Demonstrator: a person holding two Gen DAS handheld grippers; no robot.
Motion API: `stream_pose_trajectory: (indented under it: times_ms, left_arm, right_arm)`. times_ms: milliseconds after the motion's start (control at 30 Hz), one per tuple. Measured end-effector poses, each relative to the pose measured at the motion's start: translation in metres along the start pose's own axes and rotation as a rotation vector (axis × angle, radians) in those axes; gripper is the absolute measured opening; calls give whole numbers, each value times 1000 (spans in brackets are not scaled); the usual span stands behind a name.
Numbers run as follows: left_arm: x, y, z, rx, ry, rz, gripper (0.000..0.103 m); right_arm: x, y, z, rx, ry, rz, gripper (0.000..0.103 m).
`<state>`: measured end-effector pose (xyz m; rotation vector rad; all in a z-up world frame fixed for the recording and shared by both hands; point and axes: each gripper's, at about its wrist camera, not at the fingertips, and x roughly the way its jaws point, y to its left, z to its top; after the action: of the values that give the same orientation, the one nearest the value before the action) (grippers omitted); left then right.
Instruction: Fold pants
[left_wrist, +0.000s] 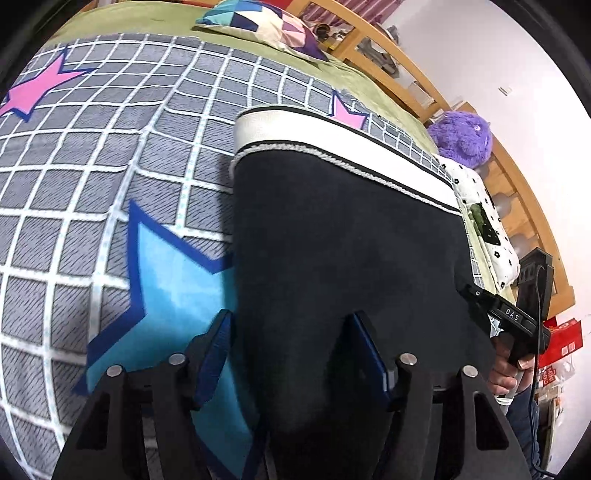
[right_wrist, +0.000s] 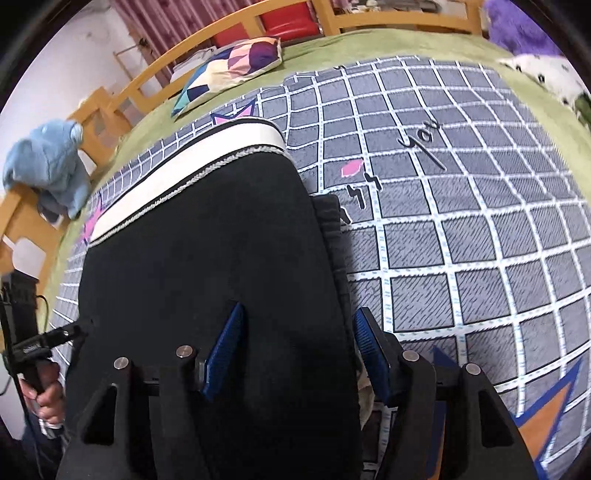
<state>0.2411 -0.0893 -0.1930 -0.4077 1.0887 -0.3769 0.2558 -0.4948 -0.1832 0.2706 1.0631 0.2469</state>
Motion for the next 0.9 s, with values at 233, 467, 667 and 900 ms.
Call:
stream_pose_trajectory:
  times_ms: [233, 467, 667, 900]
  left_arm:
    - [-1, -7, 13, -4, 29, -61, 24]
    - [-48, -7, 40, 31, 41, -117, 14]
    - [-119, 42, 65, 31, -69, -5, 12]
    - [-127, 121, 67, -70, -43, 85, 16]
  right_arm:
    - [1, -10, -7, 113, -19, 113, 51]
    - [-51, 31, -1, 175, -122, 113, 23]
    - [-43, 122, 1, 83, -110, 211, 21]
    - [20, 176, -22, 43, -54, 254, 23]
